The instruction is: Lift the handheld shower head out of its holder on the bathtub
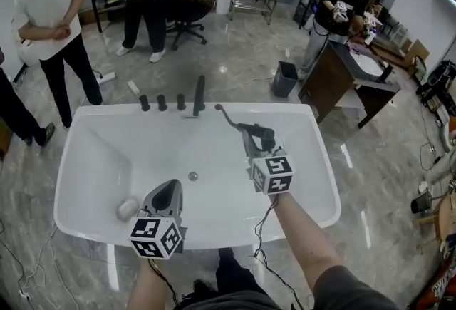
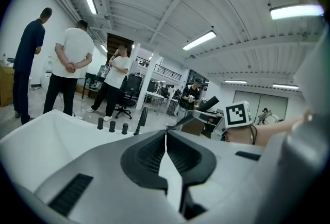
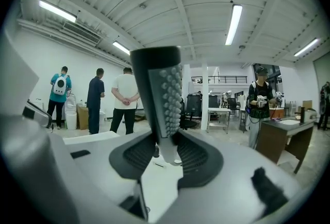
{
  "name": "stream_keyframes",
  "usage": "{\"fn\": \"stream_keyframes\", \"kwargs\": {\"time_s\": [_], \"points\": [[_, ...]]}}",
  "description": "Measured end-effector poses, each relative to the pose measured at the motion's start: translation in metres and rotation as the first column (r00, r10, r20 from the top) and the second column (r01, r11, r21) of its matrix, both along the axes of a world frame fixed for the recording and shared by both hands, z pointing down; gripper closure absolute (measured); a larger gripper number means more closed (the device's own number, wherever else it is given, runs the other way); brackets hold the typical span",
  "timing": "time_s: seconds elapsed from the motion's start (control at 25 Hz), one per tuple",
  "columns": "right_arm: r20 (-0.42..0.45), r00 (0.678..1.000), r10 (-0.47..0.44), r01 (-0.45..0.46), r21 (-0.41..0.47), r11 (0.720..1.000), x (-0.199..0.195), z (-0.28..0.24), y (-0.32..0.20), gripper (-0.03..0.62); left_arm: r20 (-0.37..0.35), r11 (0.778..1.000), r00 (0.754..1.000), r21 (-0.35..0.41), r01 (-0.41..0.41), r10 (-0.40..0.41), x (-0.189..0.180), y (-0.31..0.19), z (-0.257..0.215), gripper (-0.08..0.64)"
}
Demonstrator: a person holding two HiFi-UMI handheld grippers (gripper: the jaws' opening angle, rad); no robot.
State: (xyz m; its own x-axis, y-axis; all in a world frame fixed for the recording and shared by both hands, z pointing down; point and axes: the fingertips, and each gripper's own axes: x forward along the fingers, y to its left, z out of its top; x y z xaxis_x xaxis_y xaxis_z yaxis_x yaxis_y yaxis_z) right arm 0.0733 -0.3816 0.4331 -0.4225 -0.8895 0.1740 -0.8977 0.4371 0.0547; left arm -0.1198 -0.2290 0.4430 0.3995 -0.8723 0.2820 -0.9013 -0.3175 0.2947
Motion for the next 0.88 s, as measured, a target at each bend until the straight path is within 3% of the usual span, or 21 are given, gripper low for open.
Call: {"fn": "stream_keyframes", "kwargs": {"time_s": [0.2,0.44,0.88], "points": [[0.022,0.999,0.048,-0.049,0.027,0.998,0.006,-0.026,0.067,0.453,0.024,0.998,0.998,0.031,-0.052,0.052,0.002,0.05,-0.021,0.543],[0.065,0.993,0.1,-0.103,0.053,0.993,0.014,-0.054,0.143,0.453,0.003,0.993,0.994,0.054,-0.107,0.107,0.002,0.095,-0.036,0.543],[0.085,0.989,0.122,-0.126,0.042,0.991,0.009,-0.046,0.25,0.453,-0.017,0.986,0.986,0.023,-0.167,0.168,0.011,0.143,-0.026,0.543]]}}
